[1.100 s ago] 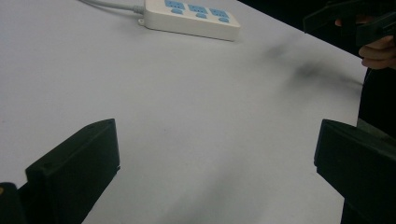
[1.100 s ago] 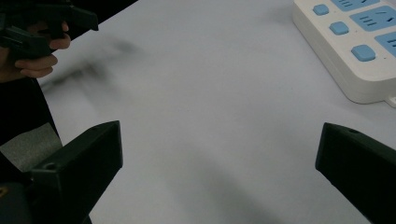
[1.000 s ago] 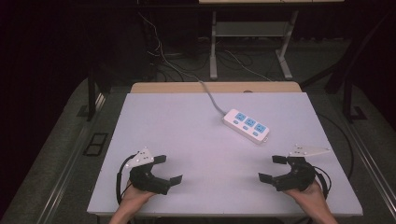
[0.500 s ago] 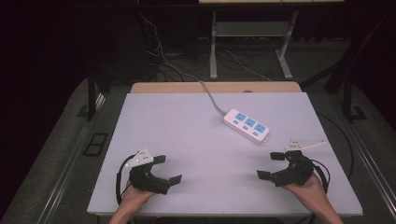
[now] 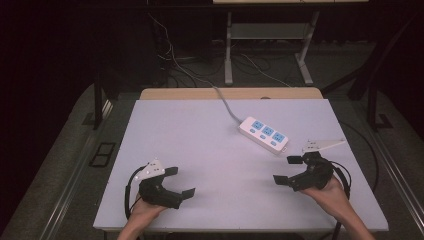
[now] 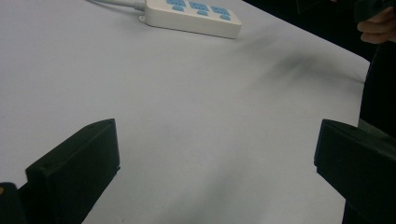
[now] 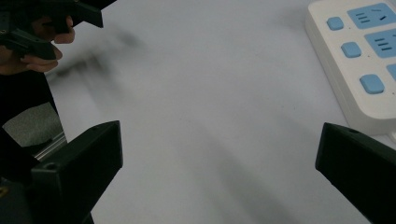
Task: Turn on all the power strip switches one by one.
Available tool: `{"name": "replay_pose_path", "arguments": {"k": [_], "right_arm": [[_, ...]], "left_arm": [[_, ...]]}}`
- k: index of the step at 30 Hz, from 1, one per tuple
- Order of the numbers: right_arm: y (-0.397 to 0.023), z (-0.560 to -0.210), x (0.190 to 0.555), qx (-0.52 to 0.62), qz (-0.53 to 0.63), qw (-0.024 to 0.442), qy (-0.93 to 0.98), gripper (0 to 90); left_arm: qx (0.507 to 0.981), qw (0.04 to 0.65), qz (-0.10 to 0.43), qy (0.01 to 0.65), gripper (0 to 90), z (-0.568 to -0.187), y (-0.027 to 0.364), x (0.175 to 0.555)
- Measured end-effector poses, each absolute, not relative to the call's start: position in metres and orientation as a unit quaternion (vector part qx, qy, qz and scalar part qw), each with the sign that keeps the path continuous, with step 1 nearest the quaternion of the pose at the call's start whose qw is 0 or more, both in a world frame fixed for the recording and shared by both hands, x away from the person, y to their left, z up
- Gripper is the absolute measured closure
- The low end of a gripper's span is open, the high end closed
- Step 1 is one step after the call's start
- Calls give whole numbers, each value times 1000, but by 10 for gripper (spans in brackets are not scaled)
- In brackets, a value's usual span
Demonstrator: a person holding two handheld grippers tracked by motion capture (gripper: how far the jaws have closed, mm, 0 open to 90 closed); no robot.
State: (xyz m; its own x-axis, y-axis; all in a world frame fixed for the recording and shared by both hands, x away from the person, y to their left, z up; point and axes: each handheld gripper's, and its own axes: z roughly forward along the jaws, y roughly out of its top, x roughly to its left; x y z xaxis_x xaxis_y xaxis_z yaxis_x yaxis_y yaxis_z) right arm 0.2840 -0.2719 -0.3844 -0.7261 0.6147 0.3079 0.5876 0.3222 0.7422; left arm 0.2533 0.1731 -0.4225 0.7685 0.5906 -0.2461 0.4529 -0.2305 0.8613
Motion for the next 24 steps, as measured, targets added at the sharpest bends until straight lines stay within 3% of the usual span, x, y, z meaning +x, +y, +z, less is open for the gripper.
{"name": "replay_pose_path", "arguments": {"k": [24], "right_arm": [[-259,-363,337,356,431,9,829,5]], "left_arm": [[784,519,64,333,0,-423,174,254]]}}
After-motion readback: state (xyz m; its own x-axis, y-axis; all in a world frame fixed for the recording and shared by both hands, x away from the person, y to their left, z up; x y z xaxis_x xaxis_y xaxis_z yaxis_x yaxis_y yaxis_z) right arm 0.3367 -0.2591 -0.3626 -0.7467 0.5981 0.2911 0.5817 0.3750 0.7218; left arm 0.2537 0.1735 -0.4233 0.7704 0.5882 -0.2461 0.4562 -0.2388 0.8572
